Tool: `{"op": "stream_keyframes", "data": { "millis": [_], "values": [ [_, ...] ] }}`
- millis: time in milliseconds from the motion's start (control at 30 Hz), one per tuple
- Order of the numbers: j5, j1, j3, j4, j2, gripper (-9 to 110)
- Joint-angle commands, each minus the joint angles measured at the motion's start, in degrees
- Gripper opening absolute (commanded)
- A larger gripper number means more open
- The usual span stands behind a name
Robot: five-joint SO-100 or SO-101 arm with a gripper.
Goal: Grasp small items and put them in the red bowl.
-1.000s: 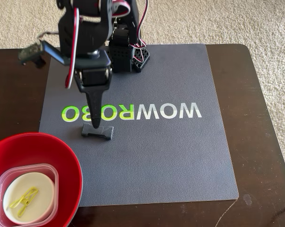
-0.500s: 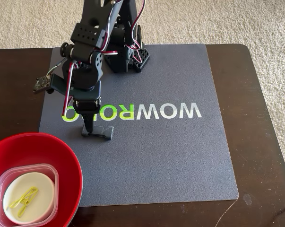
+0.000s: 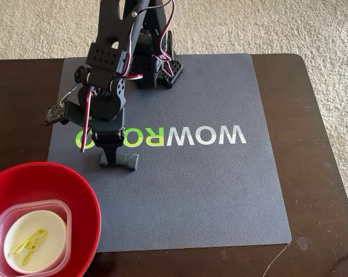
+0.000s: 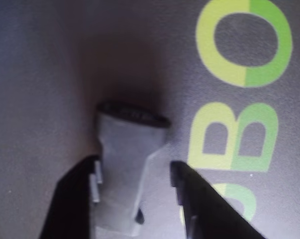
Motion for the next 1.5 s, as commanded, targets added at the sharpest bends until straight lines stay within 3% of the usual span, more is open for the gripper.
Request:
{"op": "stream_keyframes", "data": {
  "millis": [0,200,500,633,833,967,1267,1400,1467],
  "values": [
    [-0.18,-1.32,-2.02,-0.09,-0.7,12],
    [-0.79,-1.85,-4.22,0.62,-2.81,0],
    [0.7,-2.64,-4.22,1.93,0.18,0],
    [0.88,-8.44,-5.8,7.82,13.45,0],
    [-3.6,-18.81,-24.17,21.53,19.78,0],
    [-3.78,-12.92,-46.41,26.72,7.12,0],
    [2.02,4.04,-118.48,39.55,-52.65,0],
    [4.13,5.01,-122.34,39.64,-59.06,1],
    [5.27,4.57,-122.34,39.9,-60.29,15]
  ]
}}
